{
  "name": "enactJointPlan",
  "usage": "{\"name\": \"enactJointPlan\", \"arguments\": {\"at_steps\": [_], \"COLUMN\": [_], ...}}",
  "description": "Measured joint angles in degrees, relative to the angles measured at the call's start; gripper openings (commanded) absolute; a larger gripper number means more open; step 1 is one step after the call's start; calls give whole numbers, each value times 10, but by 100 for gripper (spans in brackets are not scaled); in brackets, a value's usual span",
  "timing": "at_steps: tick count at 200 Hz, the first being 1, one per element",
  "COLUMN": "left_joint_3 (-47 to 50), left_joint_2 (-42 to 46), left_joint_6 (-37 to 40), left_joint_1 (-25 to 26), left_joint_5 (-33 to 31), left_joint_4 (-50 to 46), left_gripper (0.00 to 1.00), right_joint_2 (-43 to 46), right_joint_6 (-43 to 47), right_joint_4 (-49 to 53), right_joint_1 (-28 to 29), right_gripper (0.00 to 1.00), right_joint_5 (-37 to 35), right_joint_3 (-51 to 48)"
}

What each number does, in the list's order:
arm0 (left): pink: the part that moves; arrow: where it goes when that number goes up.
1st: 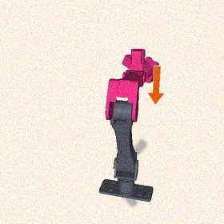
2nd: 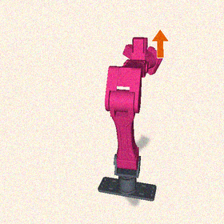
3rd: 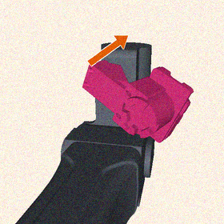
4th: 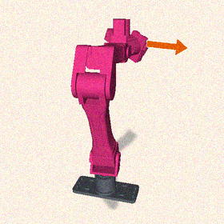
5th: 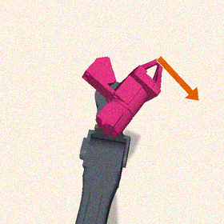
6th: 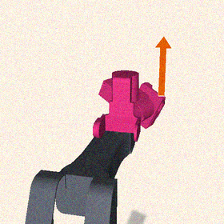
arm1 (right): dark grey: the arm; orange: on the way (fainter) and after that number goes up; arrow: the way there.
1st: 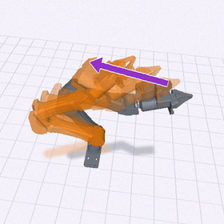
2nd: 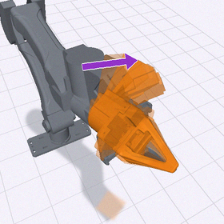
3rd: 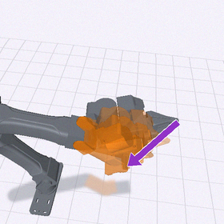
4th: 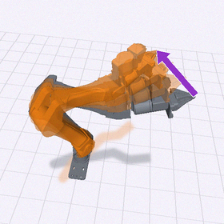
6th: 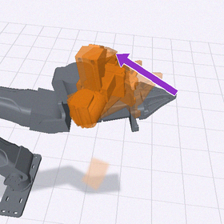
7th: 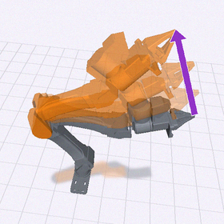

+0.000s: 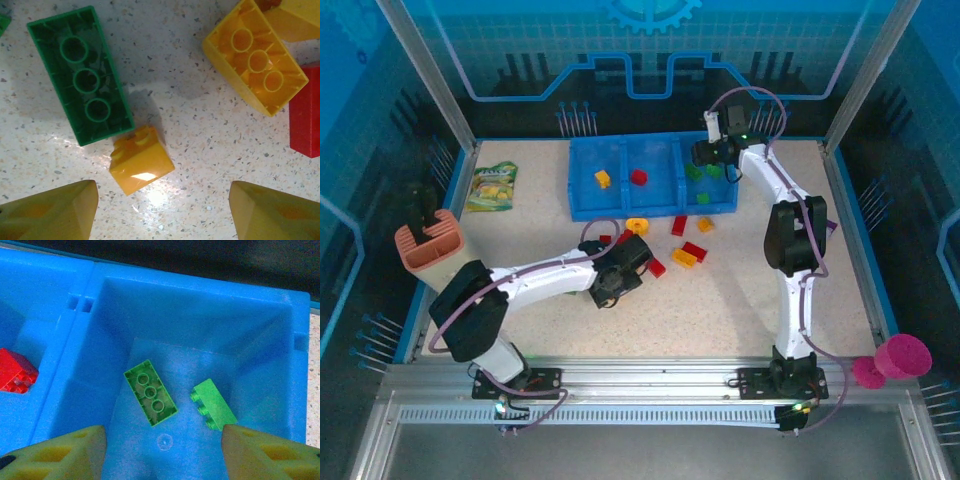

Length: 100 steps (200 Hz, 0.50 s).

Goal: Sort the legos into containers by color
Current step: Place the lego in the container, then pick up the lego from the middle-left of the table.

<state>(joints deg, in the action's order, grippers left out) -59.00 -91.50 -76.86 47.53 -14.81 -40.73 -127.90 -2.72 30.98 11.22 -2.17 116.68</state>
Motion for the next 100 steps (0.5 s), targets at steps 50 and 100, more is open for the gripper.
{"name": "enactJointPlan", "arguments": {"at_steps": [50, 100], "left_joint_3": [5, 32], "left_joint_2": [-3, -3], "left_joint_6": [-23, -35], "left_joint_1": [-6, -16], "left_joint_5": [0, 0], "left_joint_4": [3, 27], "left_gripper": [70, 67], "right_joint_2": [0, 0], "right_joint_6": [7, 10], "right_joint_4": [-4, -7], "right_joint_1": [0, 0], "right_gripper": [62, 62], "right_joint_5": [12, 12], "right_joint_3": [0, -1]}}
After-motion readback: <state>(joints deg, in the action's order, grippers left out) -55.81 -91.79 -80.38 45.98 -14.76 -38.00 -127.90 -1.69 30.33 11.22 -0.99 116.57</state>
